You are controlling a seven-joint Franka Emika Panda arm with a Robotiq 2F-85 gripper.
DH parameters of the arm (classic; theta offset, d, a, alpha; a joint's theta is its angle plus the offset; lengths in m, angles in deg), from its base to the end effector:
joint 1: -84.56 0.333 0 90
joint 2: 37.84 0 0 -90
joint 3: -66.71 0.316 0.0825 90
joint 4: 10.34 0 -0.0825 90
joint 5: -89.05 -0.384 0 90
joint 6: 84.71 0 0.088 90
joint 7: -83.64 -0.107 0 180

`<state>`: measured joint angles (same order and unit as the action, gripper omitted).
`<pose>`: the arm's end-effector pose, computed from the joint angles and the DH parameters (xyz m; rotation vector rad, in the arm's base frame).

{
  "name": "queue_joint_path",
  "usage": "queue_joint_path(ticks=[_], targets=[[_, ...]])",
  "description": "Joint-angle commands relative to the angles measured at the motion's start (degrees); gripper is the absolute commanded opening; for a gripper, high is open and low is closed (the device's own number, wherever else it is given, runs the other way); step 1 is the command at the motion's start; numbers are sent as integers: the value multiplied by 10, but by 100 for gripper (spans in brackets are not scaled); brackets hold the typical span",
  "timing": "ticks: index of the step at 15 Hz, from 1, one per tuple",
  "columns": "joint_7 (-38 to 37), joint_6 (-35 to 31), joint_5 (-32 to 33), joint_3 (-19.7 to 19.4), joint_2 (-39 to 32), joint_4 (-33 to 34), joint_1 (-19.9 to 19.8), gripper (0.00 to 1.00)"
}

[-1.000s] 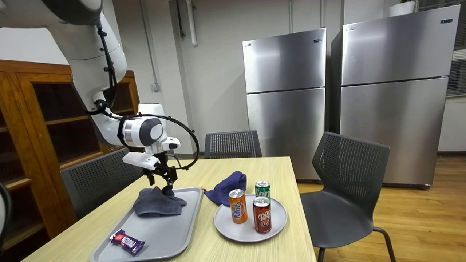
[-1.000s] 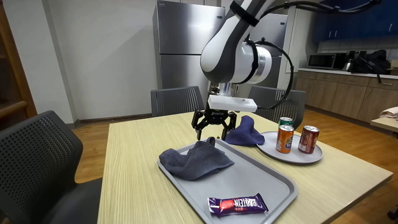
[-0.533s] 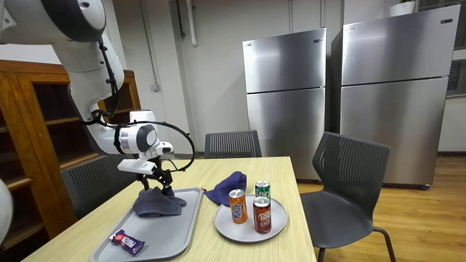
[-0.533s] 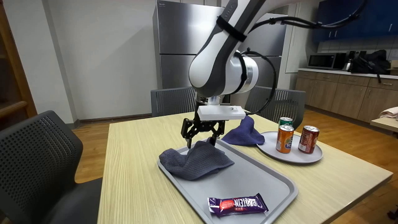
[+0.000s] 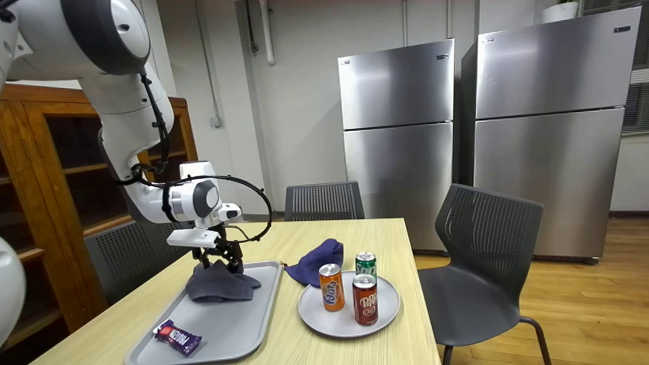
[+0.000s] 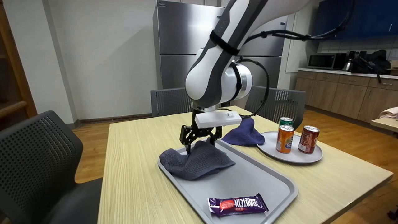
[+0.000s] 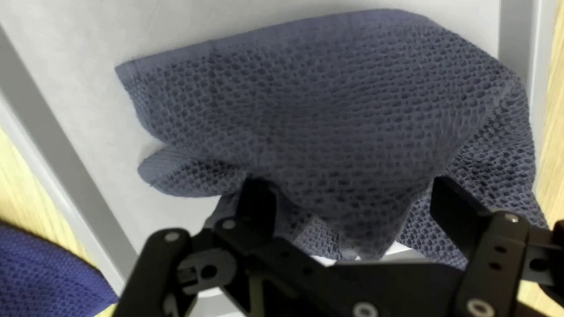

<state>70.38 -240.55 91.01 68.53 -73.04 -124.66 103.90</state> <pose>0.5730 0.2227 0.1581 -3.0923 -0.2502 -0.1633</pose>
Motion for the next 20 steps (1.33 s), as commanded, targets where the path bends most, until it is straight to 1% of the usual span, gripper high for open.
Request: queue_joint_path(ticks=[1,4,11,12,13,20], targets=[[-27,10,26,-27,-20,22,17,100],[-29,9,32,-36,-31,23,22,100],[-23,2,26,-32,-36,18,17,100],[-24,1,26,-33,-37,18,18,75],[-23,1,25,-32,-37,18,17,74],[-34,13,18,-29,-36,17,17,20]])
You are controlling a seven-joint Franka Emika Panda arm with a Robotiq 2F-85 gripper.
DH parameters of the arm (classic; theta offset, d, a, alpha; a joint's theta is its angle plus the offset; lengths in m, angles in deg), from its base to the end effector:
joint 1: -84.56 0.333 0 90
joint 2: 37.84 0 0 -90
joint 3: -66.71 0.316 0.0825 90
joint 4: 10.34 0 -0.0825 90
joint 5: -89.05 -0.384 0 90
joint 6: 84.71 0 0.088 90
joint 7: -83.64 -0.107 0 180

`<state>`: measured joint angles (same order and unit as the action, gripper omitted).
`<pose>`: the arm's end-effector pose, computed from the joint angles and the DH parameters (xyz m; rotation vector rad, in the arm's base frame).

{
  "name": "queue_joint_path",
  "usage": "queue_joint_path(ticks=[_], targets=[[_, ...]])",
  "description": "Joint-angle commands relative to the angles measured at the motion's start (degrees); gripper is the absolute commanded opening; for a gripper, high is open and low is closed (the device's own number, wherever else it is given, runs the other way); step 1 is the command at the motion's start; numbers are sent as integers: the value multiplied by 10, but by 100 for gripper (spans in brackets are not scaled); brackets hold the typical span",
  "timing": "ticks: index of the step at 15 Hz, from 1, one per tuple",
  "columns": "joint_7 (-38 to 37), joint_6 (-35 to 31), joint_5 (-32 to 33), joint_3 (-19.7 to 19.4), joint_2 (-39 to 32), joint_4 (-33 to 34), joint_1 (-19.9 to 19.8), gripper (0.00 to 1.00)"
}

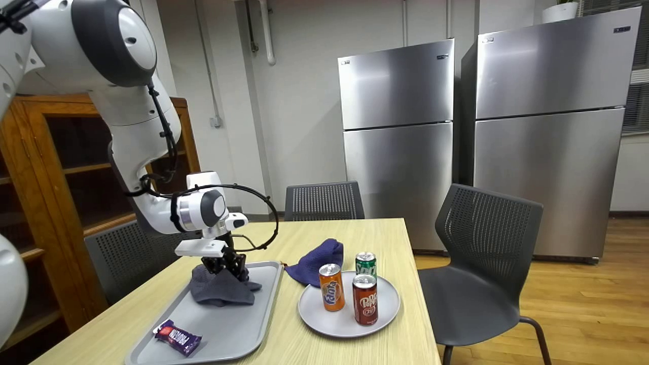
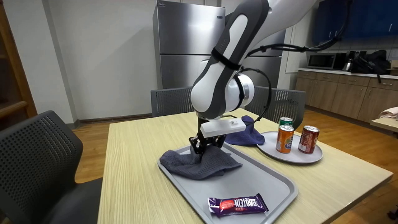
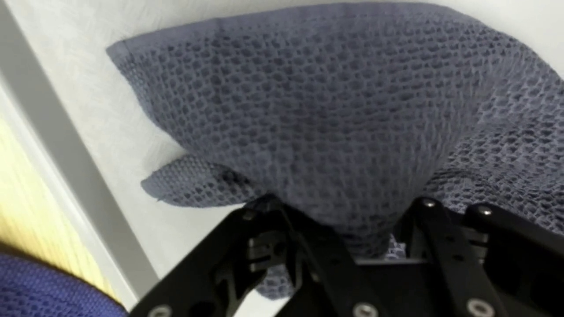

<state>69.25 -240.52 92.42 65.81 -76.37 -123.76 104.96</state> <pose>0.5740 0.2056 0.1279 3.1167 0.2276 0.1167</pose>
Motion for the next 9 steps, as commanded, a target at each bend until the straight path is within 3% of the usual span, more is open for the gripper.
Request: queue_joint_path(ticks=[1,3,9], targets=[[-17,23,-4,8,-2,11,-2,12],[-15,30,-7,11,8,4,-5,1],[-8,68,-8,21,65,-20,-10,2]])
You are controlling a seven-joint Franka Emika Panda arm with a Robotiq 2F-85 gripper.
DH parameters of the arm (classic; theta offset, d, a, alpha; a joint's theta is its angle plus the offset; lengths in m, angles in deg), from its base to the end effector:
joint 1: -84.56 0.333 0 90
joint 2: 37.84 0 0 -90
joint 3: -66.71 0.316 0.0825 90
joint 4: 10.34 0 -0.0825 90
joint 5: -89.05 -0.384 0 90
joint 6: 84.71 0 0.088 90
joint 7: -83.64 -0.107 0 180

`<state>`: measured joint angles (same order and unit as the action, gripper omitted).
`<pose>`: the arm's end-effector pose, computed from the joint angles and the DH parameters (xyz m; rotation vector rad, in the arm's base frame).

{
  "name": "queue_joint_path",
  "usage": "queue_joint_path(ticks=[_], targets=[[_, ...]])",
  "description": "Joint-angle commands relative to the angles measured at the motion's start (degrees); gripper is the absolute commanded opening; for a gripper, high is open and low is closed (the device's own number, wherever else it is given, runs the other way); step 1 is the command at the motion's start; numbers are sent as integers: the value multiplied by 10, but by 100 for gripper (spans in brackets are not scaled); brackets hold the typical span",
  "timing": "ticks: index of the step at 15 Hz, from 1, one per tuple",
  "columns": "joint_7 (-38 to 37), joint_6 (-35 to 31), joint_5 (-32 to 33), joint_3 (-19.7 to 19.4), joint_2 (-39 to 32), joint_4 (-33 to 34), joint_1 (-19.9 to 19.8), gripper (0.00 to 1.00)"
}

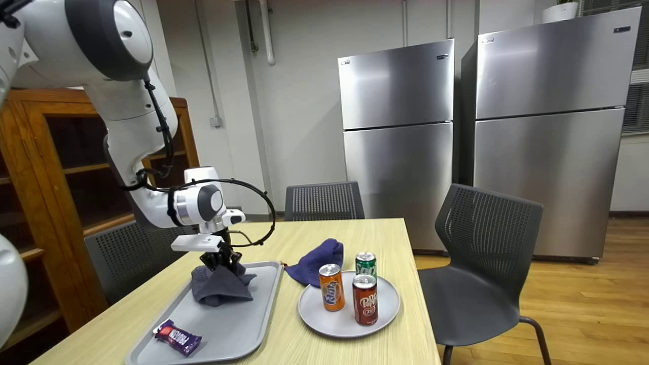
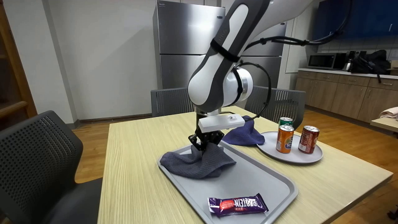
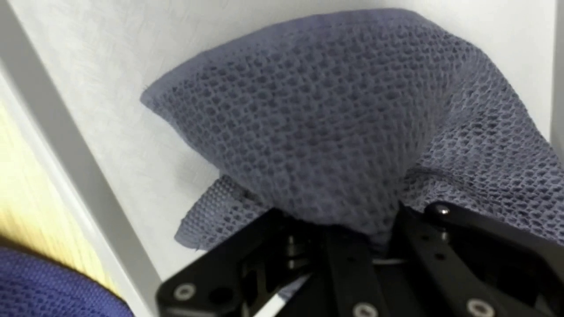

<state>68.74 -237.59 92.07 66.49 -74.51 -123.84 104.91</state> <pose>0.5726 0.2116 0.1424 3.1211 0.2164 0.0834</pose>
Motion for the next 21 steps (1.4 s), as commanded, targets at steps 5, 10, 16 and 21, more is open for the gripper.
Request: queue_joint_path(ticks=[5,10,16,21], targets=[[-18,87,6,18,103,-26,-1,2],[-53,135,1,47,161,-37,7,2],[-135,152,2,82,157,-21,39,2],[-196,152,5,94,121,8,81,2]])
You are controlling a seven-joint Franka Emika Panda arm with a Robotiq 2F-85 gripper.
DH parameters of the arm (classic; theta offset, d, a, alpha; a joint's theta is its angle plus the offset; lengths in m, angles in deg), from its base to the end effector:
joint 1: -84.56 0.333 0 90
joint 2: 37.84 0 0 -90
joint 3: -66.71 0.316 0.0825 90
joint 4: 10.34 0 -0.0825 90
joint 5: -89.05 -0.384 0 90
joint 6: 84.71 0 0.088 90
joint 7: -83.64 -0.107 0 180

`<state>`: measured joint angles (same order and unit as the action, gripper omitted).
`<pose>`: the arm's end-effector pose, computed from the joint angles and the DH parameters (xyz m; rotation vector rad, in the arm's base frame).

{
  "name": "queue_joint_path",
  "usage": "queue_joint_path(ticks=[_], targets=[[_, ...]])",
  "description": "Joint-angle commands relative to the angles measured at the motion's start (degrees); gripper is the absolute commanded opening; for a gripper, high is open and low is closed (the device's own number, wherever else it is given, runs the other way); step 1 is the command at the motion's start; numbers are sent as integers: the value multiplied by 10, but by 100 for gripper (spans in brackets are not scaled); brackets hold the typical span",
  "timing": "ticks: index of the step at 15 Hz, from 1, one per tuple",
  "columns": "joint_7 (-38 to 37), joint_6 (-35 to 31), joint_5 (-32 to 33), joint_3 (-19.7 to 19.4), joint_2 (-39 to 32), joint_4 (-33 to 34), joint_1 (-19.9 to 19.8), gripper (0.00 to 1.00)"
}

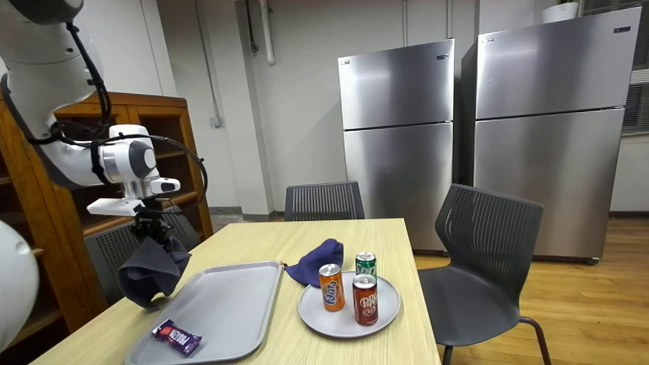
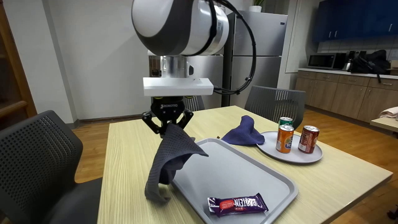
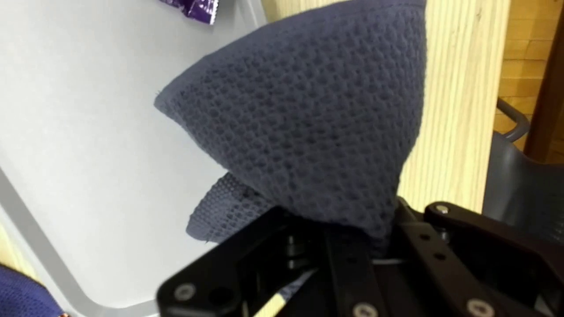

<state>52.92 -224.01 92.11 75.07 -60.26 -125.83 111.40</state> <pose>0.4970 0.3472 0.2615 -3.1045 -0.1655 -0.0213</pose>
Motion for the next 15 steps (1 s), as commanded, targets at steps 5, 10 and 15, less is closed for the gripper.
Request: queue_joint_path(ticks=[5,10,15], targets=[[-86,10,7,5,-81,83,48,2],[-119,11,11,-8,-140,155,72,2],[-144,24,14,-31,-195,234,98,2]])
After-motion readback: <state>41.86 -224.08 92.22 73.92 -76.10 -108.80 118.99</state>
